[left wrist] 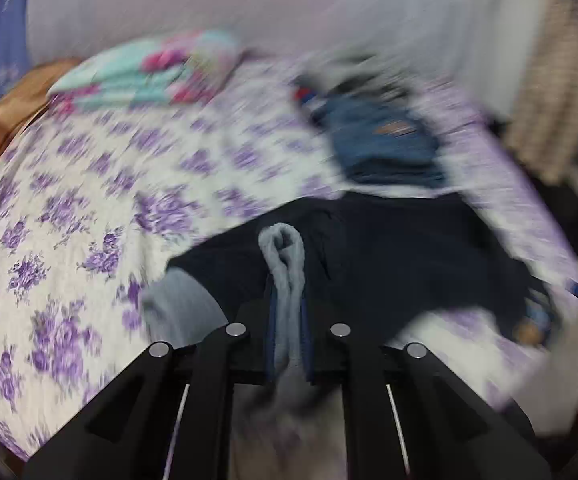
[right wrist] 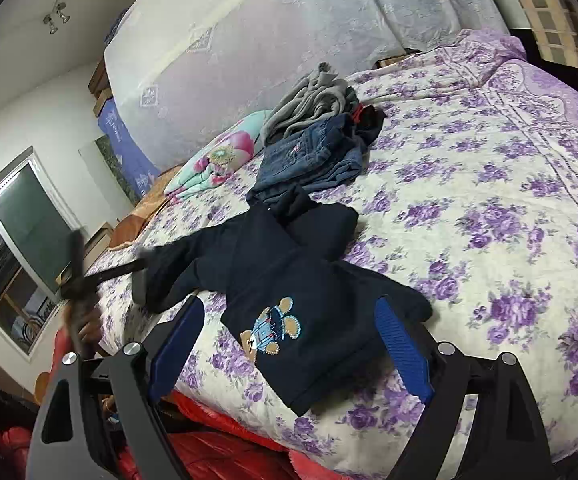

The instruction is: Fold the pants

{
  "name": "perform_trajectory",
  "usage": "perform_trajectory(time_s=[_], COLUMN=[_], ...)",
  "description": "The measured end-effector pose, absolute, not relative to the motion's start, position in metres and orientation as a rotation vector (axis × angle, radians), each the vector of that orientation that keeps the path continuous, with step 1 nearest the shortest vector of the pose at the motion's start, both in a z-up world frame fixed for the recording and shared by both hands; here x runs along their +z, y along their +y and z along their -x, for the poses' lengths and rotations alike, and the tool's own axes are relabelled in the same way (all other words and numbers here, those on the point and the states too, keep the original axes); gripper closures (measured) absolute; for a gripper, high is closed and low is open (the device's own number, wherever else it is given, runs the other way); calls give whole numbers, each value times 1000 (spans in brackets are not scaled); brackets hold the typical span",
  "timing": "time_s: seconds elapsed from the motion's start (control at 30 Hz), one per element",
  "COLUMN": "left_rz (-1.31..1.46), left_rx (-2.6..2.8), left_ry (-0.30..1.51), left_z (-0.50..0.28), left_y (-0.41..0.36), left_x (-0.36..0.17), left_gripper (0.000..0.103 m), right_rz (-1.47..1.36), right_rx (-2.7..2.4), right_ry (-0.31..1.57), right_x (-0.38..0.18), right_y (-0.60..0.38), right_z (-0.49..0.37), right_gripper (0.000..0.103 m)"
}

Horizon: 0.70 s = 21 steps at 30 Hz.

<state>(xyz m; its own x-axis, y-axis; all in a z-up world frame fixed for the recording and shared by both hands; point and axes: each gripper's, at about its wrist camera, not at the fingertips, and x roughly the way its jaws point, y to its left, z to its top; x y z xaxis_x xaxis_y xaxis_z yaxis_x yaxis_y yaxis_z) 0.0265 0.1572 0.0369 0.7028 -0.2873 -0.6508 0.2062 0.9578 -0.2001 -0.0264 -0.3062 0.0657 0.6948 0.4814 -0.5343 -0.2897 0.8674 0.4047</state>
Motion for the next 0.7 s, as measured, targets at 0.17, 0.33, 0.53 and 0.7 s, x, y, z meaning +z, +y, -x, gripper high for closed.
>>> perform_trajectory(time_s=[0.17,0.33,0.53,0.7], left_rz=[154,300,483,606], left_rx=[-319,-161,-103,-225], left_ry=[735,874,829,864], left_z=[61,61,68,63], left_y=[200,239,263,245], left_x=[7,-31,-14,-3], left_gripper=[90,94,42,37], right_rz=[-316,-304,-275,-343], right_rx=[437,456,468,442], right_ry=[682,726,749,800], right_x=[62,57,48,32], right_y=[-311,-303,-300,-312], right_z=[28,23,37,35], right_gripper=[15,15,15,15])
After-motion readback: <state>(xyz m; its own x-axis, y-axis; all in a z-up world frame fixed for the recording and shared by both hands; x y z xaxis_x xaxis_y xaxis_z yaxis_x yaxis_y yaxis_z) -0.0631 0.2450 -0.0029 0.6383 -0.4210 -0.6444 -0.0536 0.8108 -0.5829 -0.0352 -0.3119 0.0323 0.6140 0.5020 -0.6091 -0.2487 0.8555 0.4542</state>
